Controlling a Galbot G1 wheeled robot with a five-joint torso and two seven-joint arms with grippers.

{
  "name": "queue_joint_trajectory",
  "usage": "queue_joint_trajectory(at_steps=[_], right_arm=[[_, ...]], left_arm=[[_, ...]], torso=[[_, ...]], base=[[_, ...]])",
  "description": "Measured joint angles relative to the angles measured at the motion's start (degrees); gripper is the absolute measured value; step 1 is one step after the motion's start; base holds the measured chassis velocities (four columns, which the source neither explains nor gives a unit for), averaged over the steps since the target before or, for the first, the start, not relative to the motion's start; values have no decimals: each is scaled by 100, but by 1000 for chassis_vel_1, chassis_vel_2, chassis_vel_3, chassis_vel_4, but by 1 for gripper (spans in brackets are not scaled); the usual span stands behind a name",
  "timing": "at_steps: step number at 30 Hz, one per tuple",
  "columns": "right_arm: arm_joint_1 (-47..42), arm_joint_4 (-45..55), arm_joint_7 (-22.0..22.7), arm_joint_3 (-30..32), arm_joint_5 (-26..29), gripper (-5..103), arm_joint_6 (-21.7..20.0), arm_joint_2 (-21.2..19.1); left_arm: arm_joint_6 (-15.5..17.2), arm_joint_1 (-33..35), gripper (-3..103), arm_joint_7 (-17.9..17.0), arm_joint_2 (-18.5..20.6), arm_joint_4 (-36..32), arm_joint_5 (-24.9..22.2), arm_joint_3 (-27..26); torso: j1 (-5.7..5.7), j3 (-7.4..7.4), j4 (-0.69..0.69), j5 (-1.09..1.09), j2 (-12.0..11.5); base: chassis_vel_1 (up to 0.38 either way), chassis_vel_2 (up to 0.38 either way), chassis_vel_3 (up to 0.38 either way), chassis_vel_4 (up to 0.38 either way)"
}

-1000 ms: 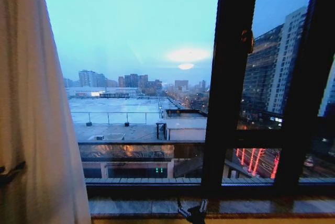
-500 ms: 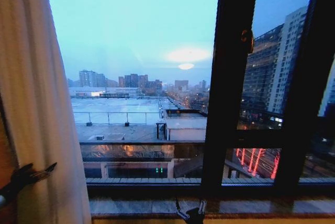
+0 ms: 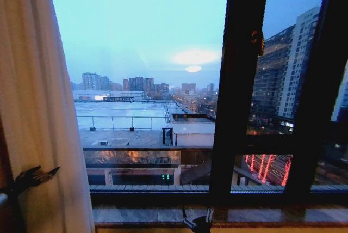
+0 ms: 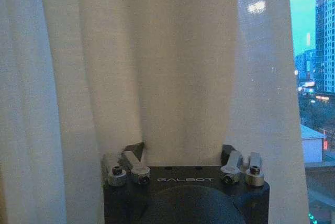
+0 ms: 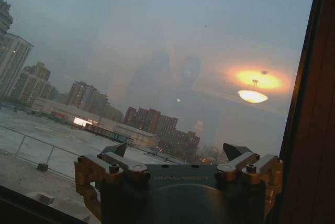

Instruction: Open the curtains by pulling them apart, changing their state from closed to fully open.

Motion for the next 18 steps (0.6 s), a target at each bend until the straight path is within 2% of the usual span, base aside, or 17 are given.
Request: queue_joint_trajectory(at_steps=[3,4,6,9,13,15,18], right_arm=[[-28,15,-2,-3,-10,100,0,0],[-28,15,-2,-3,-10,100,0,0],[-45,31,-3,-6,-15,100,5,0],[-57,49,-4,-6,-17,100,9,0],[-63,99,-3,-9,-18,100,15,0],[-64,107,-2,-9,-18,100,15,0],[-81,153,-1,-10,-59,100,2,0]], left_arm=[[0,-4,60,-73,-6,32,12,0],[0,-4,60,-73,-6,32,12,0],[0,-13,49,-123,-5,45,12,0],[-1,-19,44,-176,-5,54,12,-1],[-1,-9,22,-331,-21,57,12,-43],[-1,7,22,-334,-25,50,12,-56],[2,65,6,-334,-39,2,12,-107]], torso=[[0,0,-1,0,0],[0,0,-1,0,0],[0,0,-1,0,0],[0,0,-1,0,0],[0,0,-1,0,1],[0,0,-1,0,1],[0,0,0,0,1]], base=[[0,0,0,0],[0,0,0,0],[0,0,0,0],[0,0,0,0],[0,0,0,0],[0,0,0,0],[0,0,0,0]])
